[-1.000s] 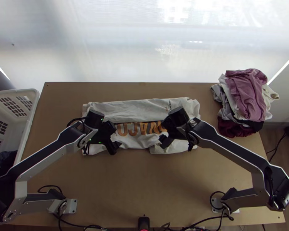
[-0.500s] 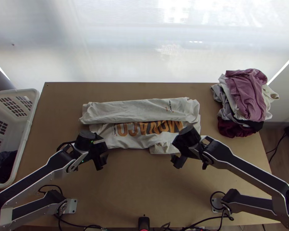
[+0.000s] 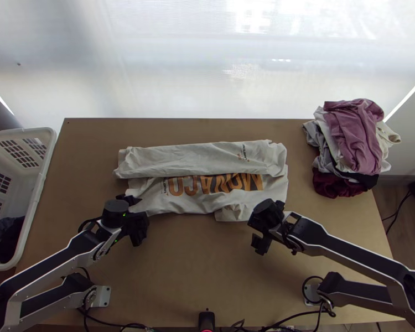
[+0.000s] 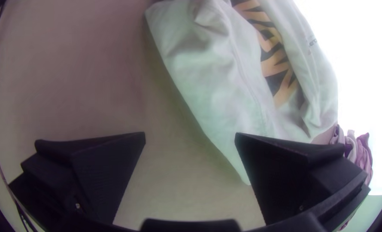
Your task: Fold the t-shirt
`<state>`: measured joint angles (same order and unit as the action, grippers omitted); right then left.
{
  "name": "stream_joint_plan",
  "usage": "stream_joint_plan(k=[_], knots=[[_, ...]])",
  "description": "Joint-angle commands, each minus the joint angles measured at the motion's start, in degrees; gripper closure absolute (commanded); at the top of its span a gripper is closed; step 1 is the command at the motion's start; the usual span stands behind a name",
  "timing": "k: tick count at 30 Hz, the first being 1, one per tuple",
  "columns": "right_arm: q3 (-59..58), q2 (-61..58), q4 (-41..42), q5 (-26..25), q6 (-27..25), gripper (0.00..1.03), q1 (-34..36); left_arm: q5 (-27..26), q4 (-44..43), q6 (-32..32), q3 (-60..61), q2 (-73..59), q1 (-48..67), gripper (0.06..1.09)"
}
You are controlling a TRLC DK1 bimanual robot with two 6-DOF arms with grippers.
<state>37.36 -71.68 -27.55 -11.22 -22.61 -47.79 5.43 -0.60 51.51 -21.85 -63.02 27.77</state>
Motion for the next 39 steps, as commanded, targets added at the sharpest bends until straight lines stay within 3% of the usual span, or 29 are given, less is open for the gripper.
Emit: stream_joint_plan(k=[1,11,23,25,31,34,39], knots=[[-3.6,-2.1,7.1,-3.5,-2.4,0.06,-0.5,0.3,-8.7,2.7,2.9,-2.0,-3.9,0.11],[-3.5,-4.2,15.8,-7.6,-6.6,0.1,-0.4,-0.1,-12.1,4.1,0.7,-3.5,-6.1,0.11],[-4.8,-11.6,26.3,-7.9,-10.9,0.25,6.5,-2.4,-13.9,6.9,0.6,-4.6,-10.5,0.16],[-5.0,-11.8,27.4,-7.9,-11.7,0.36,6.9,-2.8,-13.9,7.2,0.5,-4.6,-11.0,0.28],[-6.3,-7.8,27.6,-7.8,-12.6,0.94,6.9,-5.3,-13.3,6.9,0.7,-1.8,-12.3,0.71],[-7.2,-3.8,26.0,-7.8,-12.6,1.0,5.2,-5.8,-10.3,6.8,0.5,0.4,-12.6,0.88],[-6.5,3.9,16.7,-7.7,-11.1,1.0,3.8,-7.0,-3.6,6.6,0.8,5.9,-14.1,0.99]])
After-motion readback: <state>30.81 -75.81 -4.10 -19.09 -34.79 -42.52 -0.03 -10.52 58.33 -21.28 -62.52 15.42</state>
